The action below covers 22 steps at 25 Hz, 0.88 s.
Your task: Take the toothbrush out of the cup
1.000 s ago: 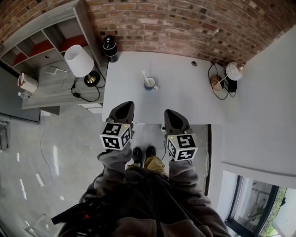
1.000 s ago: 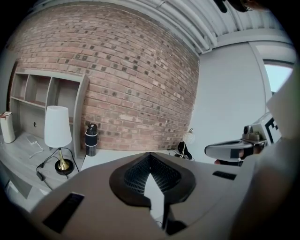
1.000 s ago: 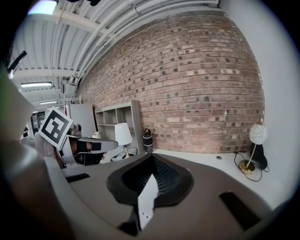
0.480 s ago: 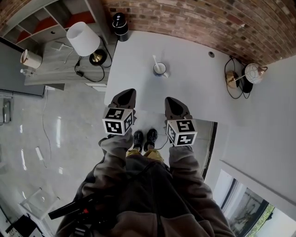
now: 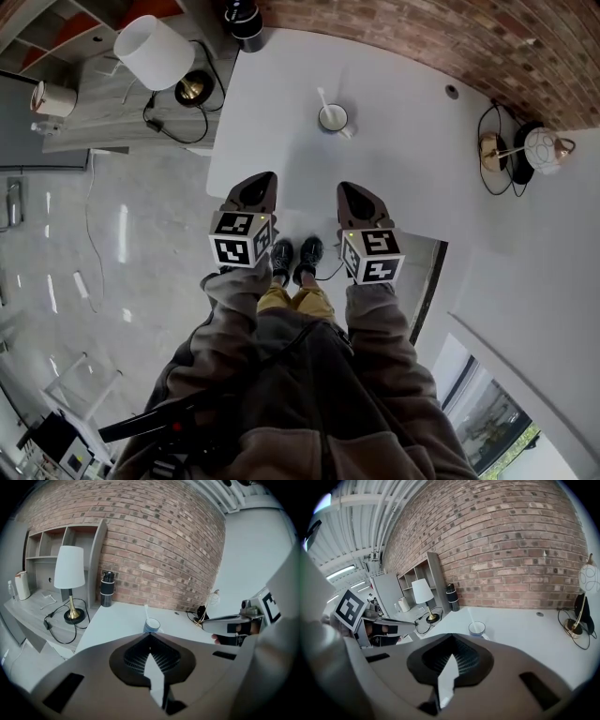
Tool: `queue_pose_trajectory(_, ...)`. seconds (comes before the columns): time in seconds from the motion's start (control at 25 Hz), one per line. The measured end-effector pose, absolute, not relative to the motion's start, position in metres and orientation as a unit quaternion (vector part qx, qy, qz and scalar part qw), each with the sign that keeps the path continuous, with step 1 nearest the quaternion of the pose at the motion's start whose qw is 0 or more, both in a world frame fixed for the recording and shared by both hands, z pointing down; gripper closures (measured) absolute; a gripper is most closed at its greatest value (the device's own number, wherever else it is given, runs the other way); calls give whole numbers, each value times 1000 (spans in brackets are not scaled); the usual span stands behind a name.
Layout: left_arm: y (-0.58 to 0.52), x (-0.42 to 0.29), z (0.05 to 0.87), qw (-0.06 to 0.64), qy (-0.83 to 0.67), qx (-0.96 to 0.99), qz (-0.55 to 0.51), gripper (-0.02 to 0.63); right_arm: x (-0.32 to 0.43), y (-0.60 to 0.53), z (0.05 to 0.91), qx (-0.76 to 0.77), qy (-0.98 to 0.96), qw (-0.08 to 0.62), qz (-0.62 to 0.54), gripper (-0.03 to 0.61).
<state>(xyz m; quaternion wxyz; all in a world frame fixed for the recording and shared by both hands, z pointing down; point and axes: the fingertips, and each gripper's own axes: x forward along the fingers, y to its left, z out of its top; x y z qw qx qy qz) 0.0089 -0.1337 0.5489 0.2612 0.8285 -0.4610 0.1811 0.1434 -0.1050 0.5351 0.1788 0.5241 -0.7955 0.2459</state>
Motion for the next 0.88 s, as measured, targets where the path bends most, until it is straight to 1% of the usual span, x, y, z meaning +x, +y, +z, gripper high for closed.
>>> queue_pose_trajectory(0.48, -142, 4, 608, 300, -464, 807, 210, 609, 142, -131, 589, 493, -806, 200, 261, 577)
queue_pose_trajectory(0.88, -161, -8, 634, 317, -469, 796, 215, 609, 142, -175, 615, 478, -814, 215, 248, 577)
